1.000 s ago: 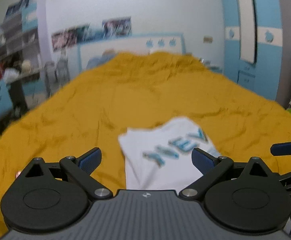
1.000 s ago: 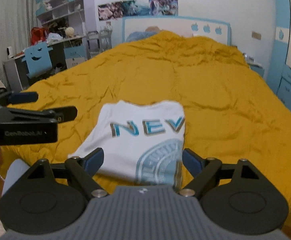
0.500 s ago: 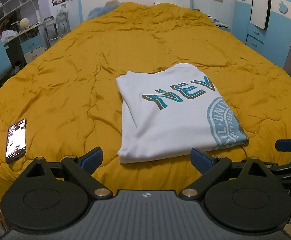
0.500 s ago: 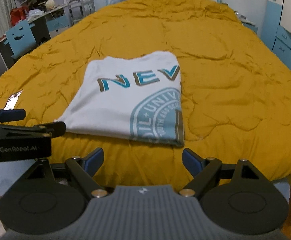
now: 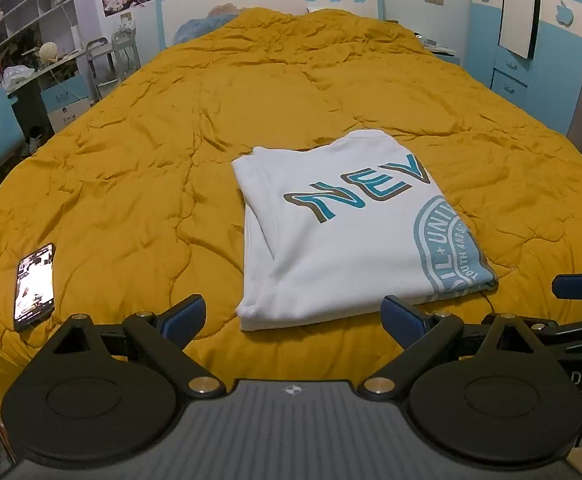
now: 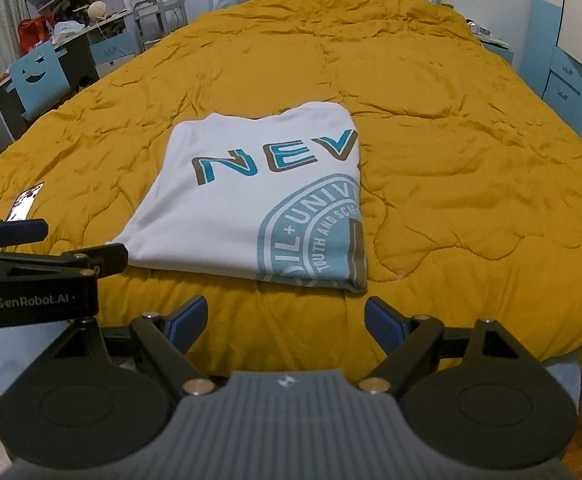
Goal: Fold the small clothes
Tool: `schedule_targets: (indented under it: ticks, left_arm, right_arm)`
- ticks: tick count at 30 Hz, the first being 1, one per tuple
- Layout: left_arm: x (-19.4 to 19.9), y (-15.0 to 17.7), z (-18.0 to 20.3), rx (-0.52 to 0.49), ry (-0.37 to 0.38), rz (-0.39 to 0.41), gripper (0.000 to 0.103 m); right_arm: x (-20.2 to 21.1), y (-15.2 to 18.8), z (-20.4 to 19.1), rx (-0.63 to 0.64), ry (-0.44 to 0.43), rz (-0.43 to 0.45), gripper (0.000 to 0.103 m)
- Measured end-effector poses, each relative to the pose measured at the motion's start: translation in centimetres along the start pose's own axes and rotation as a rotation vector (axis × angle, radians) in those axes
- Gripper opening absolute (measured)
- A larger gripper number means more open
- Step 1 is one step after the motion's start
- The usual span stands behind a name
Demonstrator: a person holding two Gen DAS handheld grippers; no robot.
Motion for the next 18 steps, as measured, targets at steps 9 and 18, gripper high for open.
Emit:
schedule_targets:
  ticks: [9,18]
  left_arm:
    - [0.08,-0.03,-0.02,-0.002,-0.001,0.007,0.103]
    - [0.36,-0.10,0.01,-0.010,-0.005,0.025,0.103]
  right_arm:
    - [0.12,-0.09,-0.09,0.007,0.005,0.011,0.081]
    - [0.11,-0.07,-0.32,0.010,0.006,0.016,0.081]
Point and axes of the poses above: each gripper's, at about its wrist camera, not at the fingertips, and x roughly against the way its jaws point, z to its right, y to its underside, the point moved 1 cm from there along -x, roughly the way its jaws point, and after that the axes turned 12 degrees about -y, right-handed, at the moved point
